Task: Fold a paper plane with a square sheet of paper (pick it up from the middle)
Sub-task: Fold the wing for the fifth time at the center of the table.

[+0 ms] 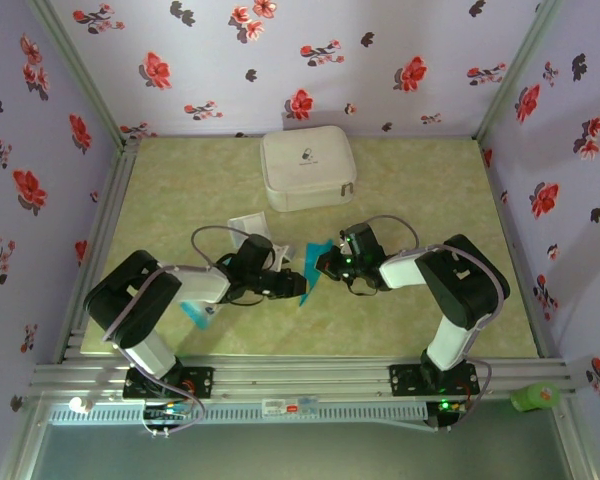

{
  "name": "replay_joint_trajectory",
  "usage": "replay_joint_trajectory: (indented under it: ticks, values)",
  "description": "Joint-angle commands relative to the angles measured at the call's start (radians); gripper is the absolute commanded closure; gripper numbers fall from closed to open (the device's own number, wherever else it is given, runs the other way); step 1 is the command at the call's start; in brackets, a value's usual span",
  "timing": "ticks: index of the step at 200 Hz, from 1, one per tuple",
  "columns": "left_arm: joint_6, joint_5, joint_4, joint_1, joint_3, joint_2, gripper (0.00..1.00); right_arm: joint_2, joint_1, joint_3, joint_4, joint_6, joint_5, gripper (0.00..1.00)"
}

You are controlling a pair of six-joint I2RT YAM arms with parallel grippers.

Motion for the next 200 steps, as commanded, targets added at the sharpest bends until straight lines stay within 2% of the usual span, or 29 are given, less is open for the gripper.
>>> replay_joint_trajectory:
  ticks: [1,16,48,62,91,126,150,200]
  values:
    - [-0.015,-0.011,-0.001,0.008,0.03,0.024,0.75,0.045,-0.006,-0.007,-0.052,0.008,0.043,0.97]
    - [-0.018,-0.007,0.004,0.008,0.031,0.03,0.8,0.044,-0.005,-0.006,-0.052,0.008,0.043,0.97]
    - [-0.013,0.005,-0.011,0.008,0.031,0.056,0.81,0.047,-0.006,-0.004,-0.052,0.008,0.042,0.97]
    - [-0.014,0.02,-0.006,0.008,0.029,0.07,0.87,0.049,-0.006,-0.005,-0.051,0.008,0.043,0.97]
    - [-0.012,0.029,-0.006,0.008,0.015,0.082,0.93,0.05,-0.006,-0.006,-0.05,0.008,0.041,0.97]
    - [-0.006,0.059,-0.011,0.007,0.006,0.103,0.96,0.06,-0.006,-0.004,-0.053,0.006,0.043,0.97]
    - [-0.003,0.069,-0.016,0.008,-0.008,0.111,0.96,0.068,-0.006,-0.005,-0.057,0.01,0.047,0.97]
    - [0.026,0.07,-0.082,0.006,-0.007,0.1,0.9,0.072,-0.006,-0.003,-0.07,0.009,0.057,0.97]
